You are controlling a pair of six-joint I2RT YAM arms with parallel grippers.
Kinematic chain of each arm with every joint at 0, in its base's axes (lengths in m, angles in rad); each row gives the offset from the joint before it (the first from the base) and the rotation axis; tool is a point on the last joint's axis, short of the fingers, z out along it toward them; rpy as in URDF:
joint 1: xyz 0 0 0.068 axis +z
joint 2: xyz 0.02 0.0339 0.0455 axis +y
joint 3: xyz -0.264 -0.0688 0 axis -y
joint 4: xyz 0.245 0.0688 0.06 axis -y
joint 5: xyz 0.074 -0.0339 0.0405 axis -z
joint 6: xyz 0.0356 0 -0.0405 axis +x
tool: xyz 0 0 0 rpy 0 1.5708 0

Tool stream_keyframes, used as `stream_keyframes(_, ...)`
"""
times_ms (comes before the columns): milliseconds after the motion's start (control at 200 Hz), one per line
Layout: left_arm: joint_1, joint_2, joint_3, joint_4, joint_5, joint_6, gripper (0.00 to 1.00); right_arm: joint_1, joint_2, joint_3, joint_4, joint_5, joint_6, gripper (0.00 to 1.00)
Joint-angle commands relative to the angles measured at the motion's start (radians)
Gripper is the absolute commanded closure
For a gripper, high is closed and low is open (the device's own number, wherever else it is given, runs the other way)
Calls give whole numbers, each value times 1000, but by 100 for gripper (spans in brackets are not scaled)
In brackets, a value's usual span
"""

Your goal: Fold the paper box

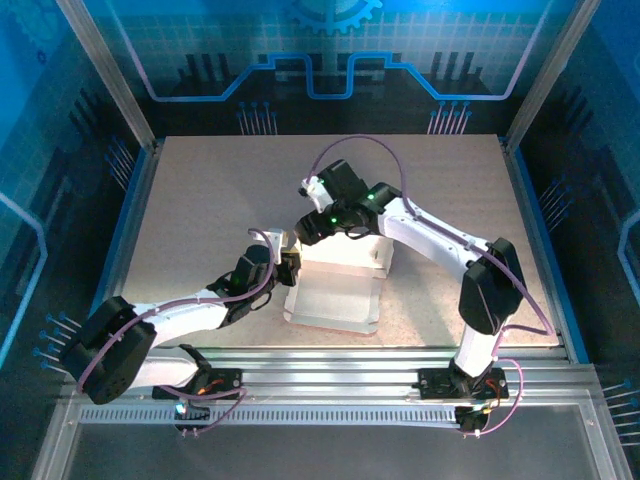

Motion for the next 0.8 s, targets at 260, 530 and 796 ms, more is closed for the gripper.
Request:
stream_keyframes(260,-20,51,-66,-275,73,-17,100,-6,80,99,-39,-36,-26,26)
stream_keyframes(530,-20,48,-67,-276,71,-19,100,6,139,143,-53,-35,-21,27)
stream_keyframes(796,-20,47,-70,-275,70,-21,100,4,137,132,-63,-10,-29,38)
